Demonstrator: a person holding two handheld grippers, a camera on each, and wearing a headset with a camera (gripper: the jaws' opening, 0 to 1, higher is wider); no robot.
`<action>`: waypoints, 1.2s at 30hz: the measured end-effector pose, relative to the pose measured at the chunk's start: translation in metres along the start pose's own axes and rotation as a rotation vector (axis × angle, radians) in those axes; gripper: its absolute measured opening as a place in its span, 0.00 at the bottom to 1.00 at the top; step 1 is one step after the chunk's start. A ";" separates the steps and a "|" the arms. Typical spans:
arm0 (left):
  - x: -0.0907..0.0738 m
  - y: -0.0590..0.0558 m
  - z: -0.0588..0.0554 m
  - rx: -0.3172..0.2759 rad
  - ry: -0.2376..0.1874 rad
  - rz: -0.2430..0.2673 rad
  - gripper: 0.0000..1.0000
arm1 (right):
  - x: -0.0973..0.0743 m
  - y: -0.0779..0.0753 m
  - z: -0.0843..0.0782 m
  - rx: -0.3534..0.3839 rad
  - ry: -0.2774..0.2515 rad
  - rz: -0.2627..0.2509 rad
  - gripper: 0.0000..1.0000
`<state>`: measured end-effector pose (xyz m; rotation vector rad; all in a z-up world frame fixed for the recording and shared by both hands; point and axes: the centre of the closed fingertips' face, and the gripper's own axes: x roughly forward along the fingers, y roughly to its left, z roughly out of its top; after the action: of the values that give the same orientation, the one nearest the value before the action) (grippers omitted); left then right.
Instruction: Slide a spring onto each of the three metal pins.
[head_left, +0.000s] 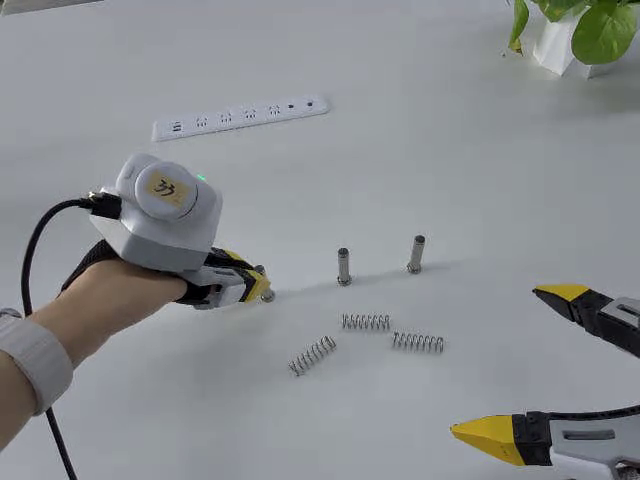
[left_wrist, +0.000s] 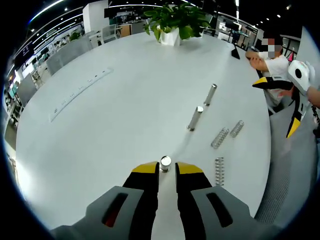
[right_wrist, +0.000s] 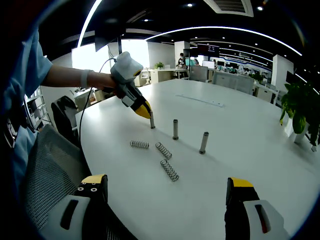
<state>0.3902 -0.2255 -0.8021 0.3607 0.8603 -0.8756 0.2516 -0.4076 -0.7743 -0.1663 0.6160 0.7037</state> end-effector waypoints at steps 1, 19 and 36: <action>0.000 0.000 0.000 0.000 -0.002 0.000 0.13 | 0.000 0.000 0.000 -0.001 0.000 0.000 0.99; -0.006 0.005 -0.010 -0.062 -0.082 0.013 0.71 | 0.000 0.001 -0.001 -0.010 0.005 -0.001 0.99; -0.015 -0.002 -0.012 -0.018 -0.163 0.023 0.99 | 0.001 -0.004 -0.005 -0.024 0.021 -0.002 0.99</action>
<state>0.3771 -0.2119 -0.7975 0.2791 0.7117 -0.8631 0.2526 -0.4120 -0.7795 -0.1963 0.6280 0.7085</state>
